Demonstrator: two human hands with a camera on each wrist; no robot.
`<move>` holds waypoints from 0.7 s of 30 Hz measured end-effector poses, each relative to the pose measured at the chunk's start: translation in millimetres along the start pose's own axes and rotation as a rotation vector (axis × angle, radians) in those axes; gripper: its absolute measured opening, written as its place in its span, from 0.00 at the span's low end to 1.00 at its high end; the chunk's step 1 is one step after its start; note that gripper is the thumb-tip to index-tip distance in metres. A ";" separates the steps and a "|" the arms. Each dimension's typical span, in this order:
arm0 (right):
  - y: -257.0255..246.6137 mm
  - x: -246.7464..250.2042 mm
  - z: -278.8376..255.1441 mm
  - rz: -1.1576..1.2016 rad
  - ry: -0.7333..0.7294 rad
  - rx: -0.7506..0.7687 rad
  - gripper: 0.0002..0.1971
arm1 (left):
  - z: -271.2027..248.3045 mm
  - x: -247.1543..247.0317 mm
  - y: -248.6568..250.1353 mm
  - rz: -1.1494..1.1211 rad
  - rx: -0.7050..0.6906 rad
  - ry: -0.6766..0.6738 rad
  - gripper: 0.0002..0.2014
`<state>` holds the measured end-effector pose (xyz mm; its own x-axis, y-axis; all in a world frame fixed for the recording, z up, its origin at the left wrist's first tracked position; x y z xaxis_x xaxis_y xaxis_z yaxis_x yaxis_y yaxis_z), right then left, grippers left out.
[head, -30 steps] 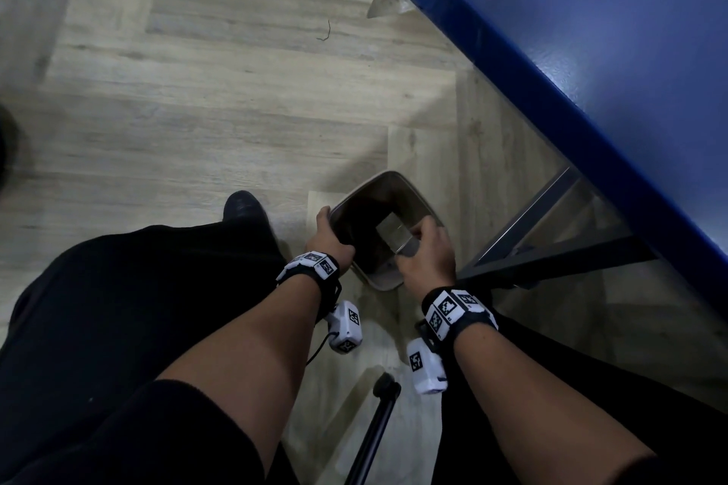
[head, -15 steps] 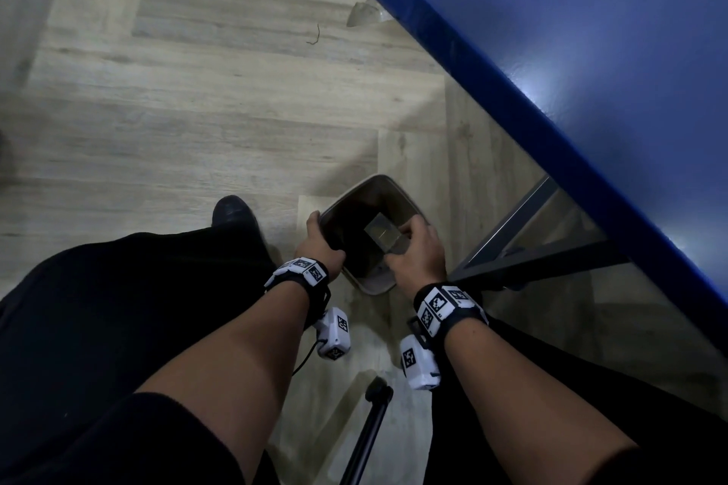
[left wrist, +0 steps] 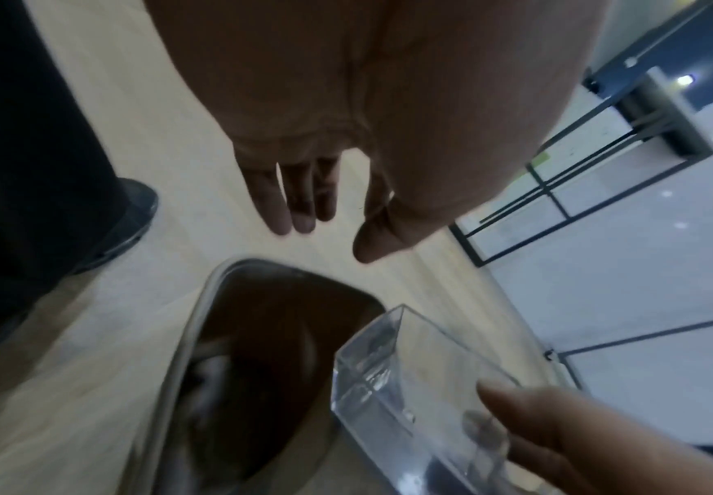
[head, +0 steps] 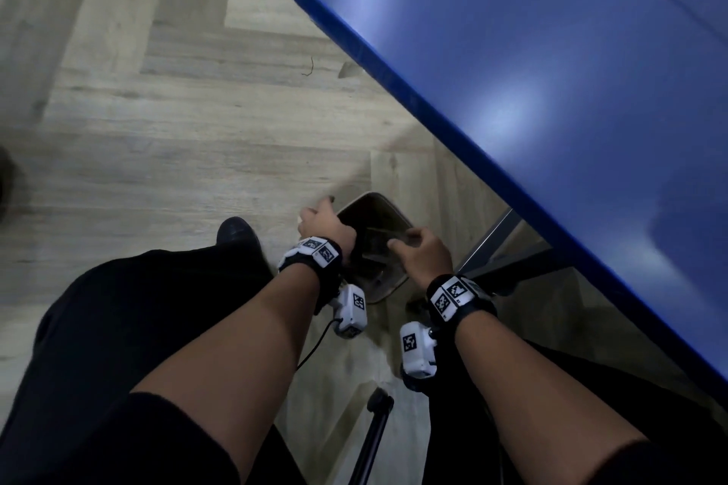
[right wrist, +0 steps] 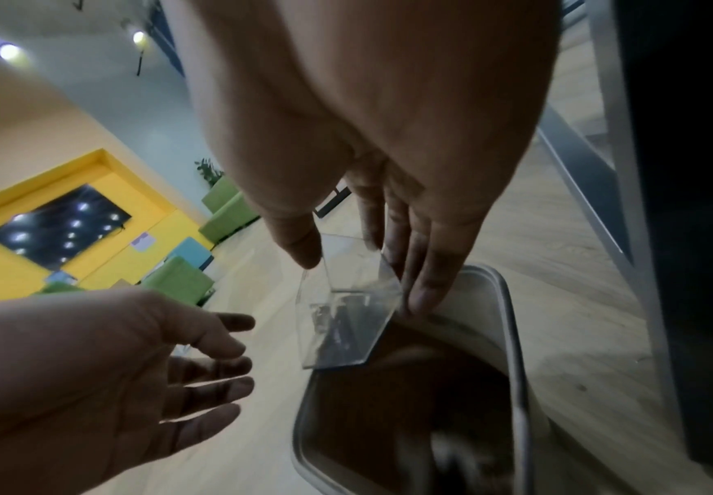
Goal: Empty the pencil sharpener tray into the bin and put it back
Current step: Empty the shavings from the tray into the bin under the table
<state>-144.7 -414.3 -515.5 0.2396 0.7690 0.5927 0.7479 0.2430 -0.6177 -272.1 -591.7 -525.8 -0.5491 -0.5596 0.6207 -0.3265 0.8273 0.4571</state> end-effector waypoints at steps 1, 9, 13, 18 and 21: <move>1.9 1.7 2.7 0.039 -0.009 -0.033 0.24 | -1.5 5.3 11.9 0.019 -0.055 -0.062 0.35; -60.2 36.4 -57.6 0.373 -0.166 -0.032 0.12 | -70.8 68.3 68.6 0.548 -0.537 -0.347 0.62; -93.0 49.0 -98.1 0.441 -0.223 0.036 0.11 | -121.1 101.0 72.0 0.593 -0.662 -0.365 0.65; -119.2 63.6 -154.4 0.482 -0.318 0.088 0.14 | -173.4 134.7 79.9 0.517 -0.773 -0.265 0.43; -128.7 79.0 -191.3 0.445 -0.347 0.170 0.17 | -212.5 154.3 86.6 0.576 -0.845 -0.263 0.33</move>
<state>-103.6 -498.0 -290.3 0.2696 0.9603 0.0715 0.5054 -0.0779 -0.8594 -221.6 -616.7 -255.1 -0.6337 0.0186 0.7733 0.6226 0.6056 0.4956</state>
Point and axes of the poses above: each hand's wrist, its own z-axis towards the middle knuckle, its own x-axis out of the back of the hand, y = z × x, the point moved 7 cm from there along z, towards the middle knuckle, and after that the axes turned 3 degrees about x, right-handed, at the moved point
